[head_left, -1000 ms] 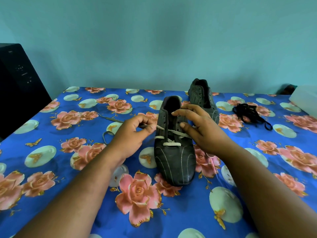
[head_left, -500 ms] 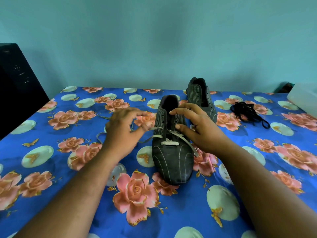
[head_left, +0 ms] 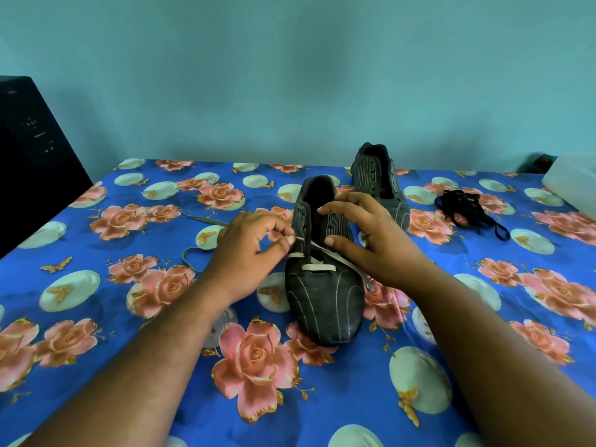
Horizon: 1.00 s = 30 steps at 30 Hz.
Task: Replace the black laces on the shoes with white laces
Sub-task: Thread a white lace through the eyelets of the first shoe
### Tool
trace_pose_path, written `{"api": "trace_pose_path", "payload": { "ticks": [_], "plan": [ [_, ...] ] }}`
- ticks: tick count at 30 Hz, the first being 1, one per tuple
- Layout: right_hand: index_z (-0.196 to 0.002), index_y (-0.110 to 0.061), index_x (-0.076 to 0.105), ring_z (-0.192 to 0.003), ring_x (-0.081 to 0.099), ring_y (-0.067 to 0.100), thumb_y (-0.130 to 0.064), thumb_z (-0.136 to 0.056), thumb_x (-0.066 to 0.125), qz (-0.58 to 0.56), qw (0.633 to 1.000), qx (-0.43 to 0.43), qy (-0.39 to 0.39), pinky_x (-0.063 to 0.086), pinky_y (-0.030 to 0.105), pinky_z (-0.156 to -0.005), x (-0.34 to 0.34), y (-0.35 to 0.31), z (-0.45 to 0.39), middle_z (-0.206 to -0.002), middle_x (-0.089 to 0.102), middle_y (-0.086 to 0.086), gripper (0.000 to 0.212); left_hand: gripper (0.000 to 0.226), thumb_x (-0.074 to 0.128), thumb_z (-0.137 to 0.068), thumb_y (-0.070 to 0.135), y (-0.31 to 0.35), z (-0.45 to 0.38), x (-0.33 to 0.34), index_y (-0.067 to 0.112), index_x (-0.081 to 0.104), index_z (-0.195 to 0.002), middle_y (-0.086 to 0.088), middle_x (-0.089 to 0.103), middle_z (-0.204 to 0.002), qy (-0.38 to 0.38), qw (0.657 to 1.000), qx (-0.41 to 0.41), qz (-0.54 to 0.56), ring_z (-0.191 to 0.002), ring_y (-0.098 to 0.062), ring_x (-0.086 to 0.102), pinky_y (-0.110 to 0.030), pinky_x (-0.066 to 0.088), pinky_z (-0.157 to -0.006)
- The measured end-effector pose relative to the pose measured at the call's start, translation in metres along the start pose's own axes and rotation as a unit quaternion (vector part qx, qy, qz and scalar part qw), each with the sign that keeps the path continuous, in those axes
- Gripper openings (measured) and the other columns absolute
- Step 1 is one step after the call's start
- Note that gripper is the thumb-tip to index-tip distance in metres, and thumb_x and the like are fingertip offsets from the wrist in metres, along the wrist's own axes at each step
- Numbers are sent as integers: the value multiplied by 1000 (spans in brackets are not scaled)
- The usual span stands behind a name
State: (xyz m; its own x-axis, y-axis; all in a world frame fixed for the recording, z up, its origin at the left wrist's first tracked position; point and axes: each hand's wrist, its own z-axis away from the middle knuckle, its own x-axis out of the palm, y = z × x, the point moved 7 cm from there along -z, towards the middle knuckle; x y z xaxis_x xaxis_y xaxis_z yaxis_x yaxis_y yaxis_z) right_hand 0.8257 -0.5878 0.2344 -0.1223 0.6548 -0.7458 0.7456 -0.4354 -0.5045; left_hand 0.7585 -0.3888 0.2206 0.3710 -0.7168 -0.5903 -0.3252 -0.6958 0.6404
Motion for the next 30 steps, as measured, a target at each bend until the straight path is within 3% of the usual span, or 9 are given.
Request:
{"api": "trace_pose_path", "payload": {
  "ticks": [6, 9, 13, 16, 18, 20, 25, 28, 30],
  "plan": [
    [-135, -44, 54, -141, 38, 17, -43, -93, 68, 2, 1000, 7, -3, 42, 50, -110, -1, 1, 0, -144, 43, -7, 45, 22, 50, -88, 51, -58, 4, -54, 36, 64, -95, 11, 68, -108, 156, 962, -216, -55, -101, -23, 63, -53, 50, -93],
    [-134, -46, 54, -141, 38, 18, -44, -93, 68, -9, 1000, 2, 0, 41, 52, -111, 1, 2, -1, -143, 44, -7, 44, 13, 56, -96, 45, -74, 12, -64, 36, 65, -99, 5, 66, -119, 163, 933, -300, -115, -114, -32, 57, -50, 41, -97],
    [-133, -47, 54, -142, 37, 18, -41, -92, 71, -18, 1000, 8, 1, 41, 53, -110, -1, 3, -1, -143, 44, -7, 45, 27, 60, -97, 47, -36, 4, -44, 33, 65, -120, 11, 60, -134, 122, 964, -189, -140, -131, -21, 48, -46, 29, -99],
    [-133, -47, 55, -143, 36, 16, -40, -91, 72, -20, 1000, 9, 1, 41, 52, -110, -2, 3, 0, -143, 44, -8, 45, 45, 52, -87, 67, 0, 3, -16, 36, 67, -117, 28, 60, -114, 46, 995, -63, -67, -117, -3, 53, -36, 32, -98],
    [-133, -46, 55, -142, 36, 17, -40, -91, 72, -19, 1000, 9, 0, 41, 52, -110, -1, 3, 0, -143, 44, -8, 45, 40, 51, -86, 68, 8, 6, 0, 40, 67, -109, 32, 60, -106, 3, 999, -21, -39, -112, -1, 55, -46, 41, -103],
    [-133, -47, 55, -142, 37, 17, -41, -91, 72, -19, 1000, 9, 1, 42, 52, -110, -2, 3, 0, -143, 44, -8, 45, 32, 54, -87, 65, 6, 5, 6, 40, 64, -105, 28, 64, -104, -9, 1000, -13, -14, -110, -4, 58, -55, 44, -99],
    [-133, -47, 55, -142, 37, 17, -40, -92, 72, -14, 1000, 8, 2, 43, 52, -108, -1, 2, 0, -144, 43, -9, 45, 30, 60, -92, 51, -4, -1, 1, 23, 71, -94, 11, 70, -99, 7, 999, -19, 32, -100, -9, 65, -48, 51, -90],
    [-133, -47, 55, -141, 39, 17, -38, -91, 72, -16, 1000, 4, 4, 44, 51, -107, -1, 2, 0, -143, 44, -9, 45, 22, 64, -97, 42, -24, -1, -11, 21, 71, -96, 8, 69, -101, 49, 994, -89, 46, -98, -9, 64, -46, 52, -91],
    [-133, -47, 55, -141, 39, 17, -38, -92, 72, -16, 1000, 0, 4, 45, 52, -106, -1, 2, 0, -143, 44, -8, 46, 26, 61, -95, 53, -40, 1, -21, 28, 69, -96, 9, 68, -100, 89, 984, -150, 29, -95, -15, 64, -50, 52, -91]
  ]
}}
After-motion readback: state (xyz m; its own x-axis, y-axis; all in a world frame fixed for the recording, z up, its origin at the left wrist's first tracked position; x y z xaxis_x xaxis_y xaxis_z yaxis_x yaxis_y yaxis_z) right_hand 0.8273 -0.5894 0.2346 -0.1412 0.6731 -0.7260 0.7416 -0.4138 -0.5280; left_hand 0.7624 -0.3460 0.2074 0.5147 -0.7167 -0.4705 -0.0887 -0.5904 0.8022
